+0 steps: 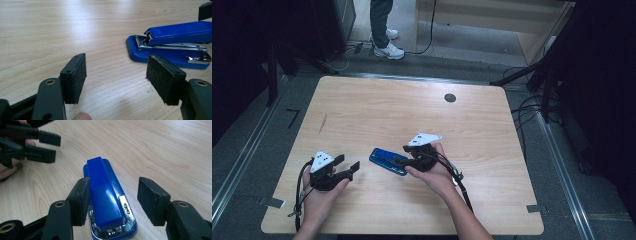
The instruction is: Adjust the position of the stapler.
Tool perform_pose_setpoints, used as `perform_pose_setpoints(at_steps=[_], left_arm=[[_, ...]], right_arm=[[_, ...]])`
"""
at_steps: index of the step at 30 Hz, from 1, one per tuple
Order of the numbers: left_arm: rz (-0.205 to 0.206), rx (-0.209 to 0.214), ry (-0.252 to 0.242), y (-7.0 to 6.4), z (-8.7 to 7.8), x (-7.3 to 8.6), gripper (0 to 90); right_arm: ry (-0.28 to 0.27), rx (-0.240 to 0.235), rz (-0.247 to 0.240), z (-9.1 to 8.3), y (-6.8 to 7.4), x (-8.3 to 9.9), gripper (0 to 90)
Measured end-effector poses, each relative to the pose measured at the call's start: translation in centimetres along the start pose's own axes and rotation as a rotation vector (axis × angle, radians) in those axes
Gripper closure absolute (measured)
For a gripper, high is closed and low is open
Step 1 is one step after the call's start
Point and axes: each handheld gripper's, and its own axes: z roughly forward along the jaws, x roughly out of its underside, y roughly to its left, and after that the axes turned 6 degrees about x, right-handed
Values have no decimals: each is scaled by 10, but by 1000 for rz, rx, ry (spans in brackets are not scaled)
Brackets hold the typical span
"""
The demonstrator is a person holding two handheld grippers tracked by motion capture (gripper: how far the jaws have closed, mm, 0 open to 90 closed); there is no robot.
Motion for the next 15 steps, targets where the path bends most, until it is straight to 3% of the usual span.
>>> perform_pose_setpoints(at_steps=[4,11,15], left_arm=[[-22,-4,-10,1,0,0,350],[-25,-4,4,1,1,0,355],[-28,2,5,2,1,-1,353]], right_arm=[[30,4,-34,12,6,1,457],[82,27,-78,28,13,4,502],[68,24,-79,31,14,5,560]])
